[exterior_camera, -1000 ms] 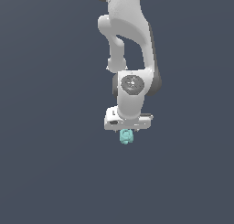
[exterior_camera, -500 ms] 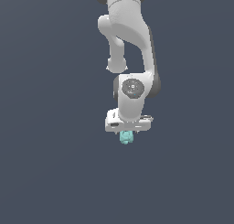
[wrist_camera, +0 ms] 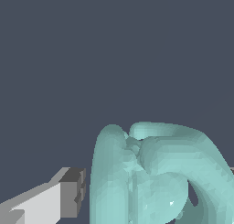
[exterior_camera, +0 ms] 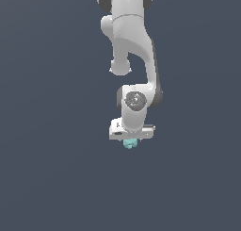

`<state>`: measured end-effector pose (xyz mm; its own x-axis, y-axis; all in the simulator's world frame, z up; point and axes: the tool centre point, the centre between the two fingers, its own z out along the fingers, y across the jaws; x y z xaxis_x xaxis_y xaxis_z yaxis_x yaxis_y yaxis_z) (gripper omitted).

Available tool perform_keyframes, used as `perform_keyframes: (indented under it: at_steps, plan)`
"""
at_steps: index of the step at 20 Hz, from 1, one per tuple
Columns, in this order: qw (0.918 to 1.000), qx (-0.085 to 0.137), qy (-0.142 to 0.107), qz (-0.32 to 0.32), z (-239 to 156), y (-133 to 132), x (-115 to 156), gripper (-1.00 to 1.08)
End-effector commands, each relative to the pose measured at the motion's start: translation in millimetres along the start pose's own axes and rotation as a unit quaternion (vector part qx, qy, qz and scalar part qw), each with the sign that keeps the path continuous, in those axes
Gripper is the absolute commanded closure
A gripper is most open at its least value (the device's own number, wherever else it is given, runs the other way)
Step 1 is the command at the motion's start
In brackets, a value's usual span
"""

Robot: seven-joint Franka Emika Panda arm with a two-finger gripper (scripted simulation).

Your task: Pick up the object and move it to a goal position.

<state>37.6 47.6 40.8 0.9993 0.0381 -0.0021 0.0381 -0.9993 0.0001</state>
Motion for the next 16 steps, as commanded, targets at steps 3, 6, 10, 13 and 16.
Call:
perform_keyframes:
  at_steps: [3, 6, 10, 13, 16]
  plan:
    - [1.0, 0.0, 0.001, 0.0, 1.3, -0.1, 1.3, 1.08]
    - [1.0, 0.0, 0.001, 0.0, 1.3, -0.1, 1.3, 1.08]
    - [1.0, 0.0, 0.001, 0.0, 1.3, -0.1, 1.3, 1.08]
    - [1.0, 0.0, 0.001, 0.0, 0.6, -0.1, 1.5, 1.08]
    - [1.0, 0.0, 0.001, 0.0, -3.4, -2.0, 0.8, 1.08]
